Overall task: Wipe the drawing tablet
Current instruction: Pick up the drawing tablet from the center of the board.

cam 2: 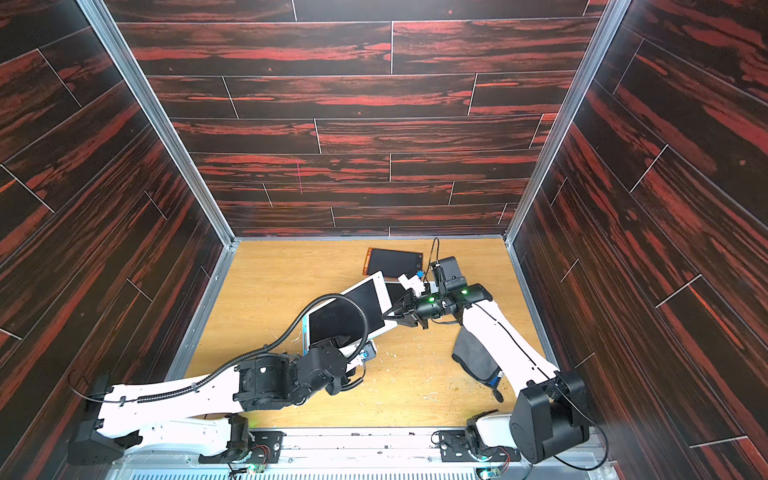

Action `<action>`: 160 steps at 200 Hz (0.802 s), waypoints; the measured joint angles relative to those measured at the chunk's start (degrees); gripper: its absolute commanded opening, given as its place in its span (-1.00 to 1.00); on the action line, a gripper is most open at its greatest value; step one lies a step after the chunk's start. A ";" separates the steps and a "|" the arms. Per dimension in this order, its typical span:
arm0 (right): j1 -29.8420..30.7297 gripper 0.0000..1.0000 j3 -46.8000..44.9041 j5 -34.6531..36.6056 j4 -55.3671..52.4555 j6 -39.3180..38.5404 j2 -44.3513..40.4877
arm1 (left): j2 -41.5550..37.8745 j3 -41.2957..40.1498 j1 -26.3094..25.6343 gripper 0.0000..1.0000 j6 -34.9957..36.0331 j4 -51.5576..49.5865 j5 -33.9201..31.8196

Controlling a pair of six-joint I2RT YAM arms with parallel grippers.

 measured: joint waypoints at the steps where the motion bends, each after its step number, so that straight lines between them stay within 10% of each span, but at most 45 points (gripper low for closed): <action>1: 0.00 -1.00 0.00 -0.09 0.00 0.02 0.02 | -0.04 -0.04 0.00 0.02 -0.04 -0.04 -0.02; 97: -1.22 -1.00 -0.98 -7.61 2.01 4.96 0.13 | -2.91 -5.40 -0.15 -0.23 -0.68 -1.77 -4.63; 141: -1.57 -1.00 -3.56 -8.96 1.90 9.27 0.90 | -2.67 -5.42 -0.44 -1.00 1.05 -1.95 -8.96; 160: -1.64 -0.27 -4.13 -9.11 1.33 11.54 1.44 | -1.99 -5.49 -0.74 -1.00 1.84 -2.25 -10.23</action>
